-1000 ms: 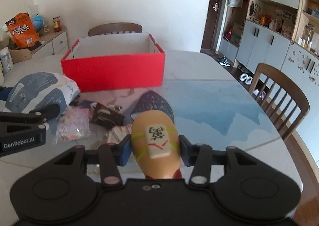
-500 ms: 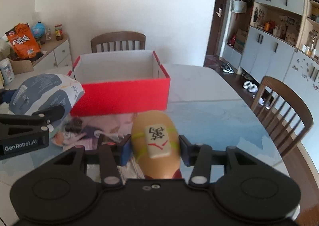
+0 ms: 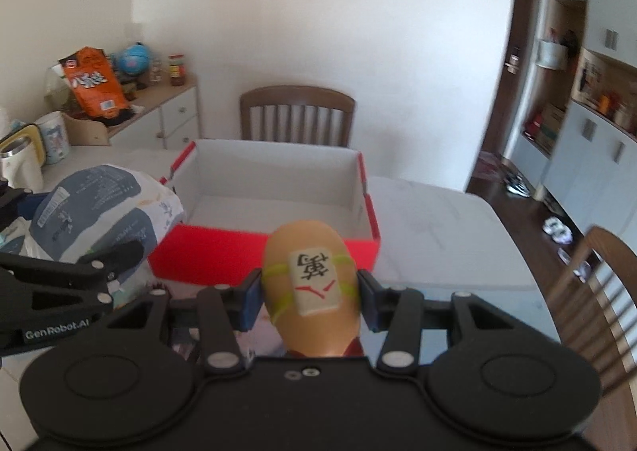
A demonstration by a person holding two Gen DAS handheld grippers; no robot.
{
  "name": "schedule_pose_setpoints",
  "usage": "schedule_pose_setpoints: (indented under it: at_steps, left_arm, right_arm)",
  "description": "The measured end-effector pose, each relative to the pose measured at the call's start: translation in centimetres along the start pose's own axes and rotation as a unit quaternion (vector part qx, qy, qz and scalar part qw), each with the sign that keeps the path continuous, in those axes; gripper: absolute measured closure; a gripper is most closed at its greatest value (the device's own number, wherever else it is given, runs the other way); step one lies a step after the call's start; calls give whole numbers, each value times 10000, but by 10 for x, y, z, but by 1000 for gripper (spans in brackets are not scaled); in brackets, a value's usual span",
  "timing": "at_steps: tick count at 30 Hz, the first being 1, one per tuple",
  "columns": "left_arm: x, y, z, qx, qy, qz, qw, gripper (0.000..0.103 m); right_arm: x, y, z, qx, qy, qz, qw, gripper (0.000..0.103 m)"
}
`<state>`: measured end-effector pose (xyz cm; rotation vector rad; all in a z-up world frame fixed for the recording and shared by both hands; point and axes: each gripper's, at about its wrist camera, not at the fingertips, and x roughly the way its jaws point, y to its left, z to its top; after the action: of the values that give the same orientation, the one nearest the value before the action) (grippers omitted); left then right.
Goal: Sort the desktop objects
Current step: 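Carry the bag with the left tool and the piggy toy with the right tool into the red box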
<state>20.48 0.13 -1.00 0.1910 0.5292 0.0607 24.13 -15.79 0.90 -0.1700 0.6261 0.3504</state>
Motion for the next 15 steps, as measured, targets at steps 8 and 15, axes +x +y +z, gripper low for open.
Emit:
schedule_pose_setpoints:
  at_steps: [8,15]
  left_arm:
    - [27,-9,24,-19,12,265,9996,27]
    - [55,-7,37,-89,109,332,9993,27]
  right_arm:
    - [28,-16,25,-291,-82,191,9994,55]
    - [57,-29,43,-413,-43,257,9988,55]
